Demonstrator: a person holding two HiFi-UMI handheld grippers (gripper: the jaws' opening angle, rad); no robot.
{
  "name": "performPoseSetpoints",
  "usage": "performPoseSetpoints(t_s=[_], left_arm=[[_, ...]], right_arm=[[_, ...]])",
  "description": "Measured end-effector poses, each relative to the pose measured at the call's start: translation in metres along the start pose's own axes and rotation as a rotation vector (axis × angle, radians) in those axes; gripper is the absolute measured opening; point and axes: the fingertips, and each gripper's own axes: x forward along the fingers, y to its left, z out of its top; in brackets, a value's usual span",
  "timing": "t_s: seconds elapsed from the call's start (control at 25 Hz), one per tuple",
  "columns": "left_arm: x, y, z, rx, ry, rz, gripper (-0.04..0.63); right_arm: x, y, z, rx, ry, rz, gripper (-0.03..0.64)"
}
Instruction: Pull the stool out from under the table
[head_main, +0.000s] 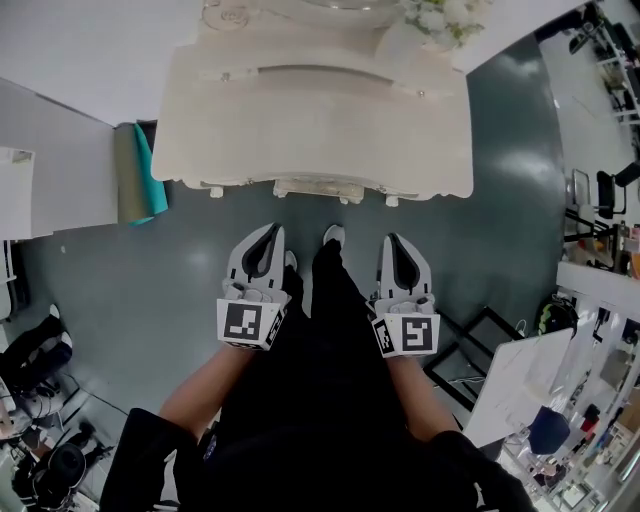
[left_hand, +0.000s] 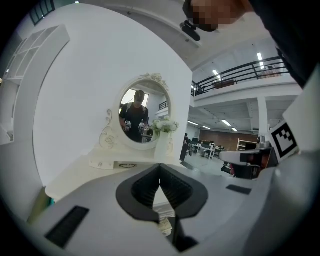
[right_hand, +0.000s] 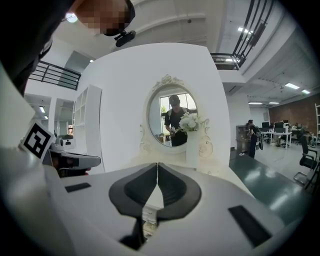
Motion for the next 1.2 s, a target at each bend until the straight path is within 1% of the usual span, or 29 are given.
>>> performPoseSetpoints(t_s=[0.08,0.16,0.28,0.44,0.64,0.72,0.92,1.08,1.2], left_arm=[[0.008,-0.002,-0.005,-0.025,0.019,0.026,0.014],[0.015,-0.005,-0.008,-0.029,0.032,0.047,0.014],[0.027,-0.007,-0.015,-0.02,0.049,0.069,0.014],[0.047,-0.005,-0.027,0.01,0.072,0.128,0.014],[0.061,0.005,-0.047,-0.013,0.077,0.173,0.014],[0.063,0.011,-0.057,-0.021,0.088,0.162,0.014],[0.059,0.02,-0.098,-0.052,0.133,0.112,0.014],[0.069,0.031,-0.128,-0.023,0.133,0.084,0.014],[0.082,0.038,-0.16,-0.043,0.152,0.083,0.014]], right_arm=[[0.007,-0.008,-0.004,-0.005,0.004,0.015,0.02],[0.014,-0.016,-0.006,-0.012,0.005,0.031,0.02],[0.025,-0.03,-0.012,-0.009,0.019,0.036,0.02],[0.042,-0.057,-0.032,0.053,0.065,0.01,0.02],[0.055,-0.073,-0.058,0.007,0.11,0.056,0.02],[0.058,-0.075,-0.064,-0.012,0.116,0.066,0.02],[0.057,-0.076,-0.097,-0.029,0.137,0.041,0.02],[0.076,-0.064,-0.145,0.004,0.168,0.035,0.02],[0.093,-0.048,-0.182,0.009,0.185,0.061,0.02]])
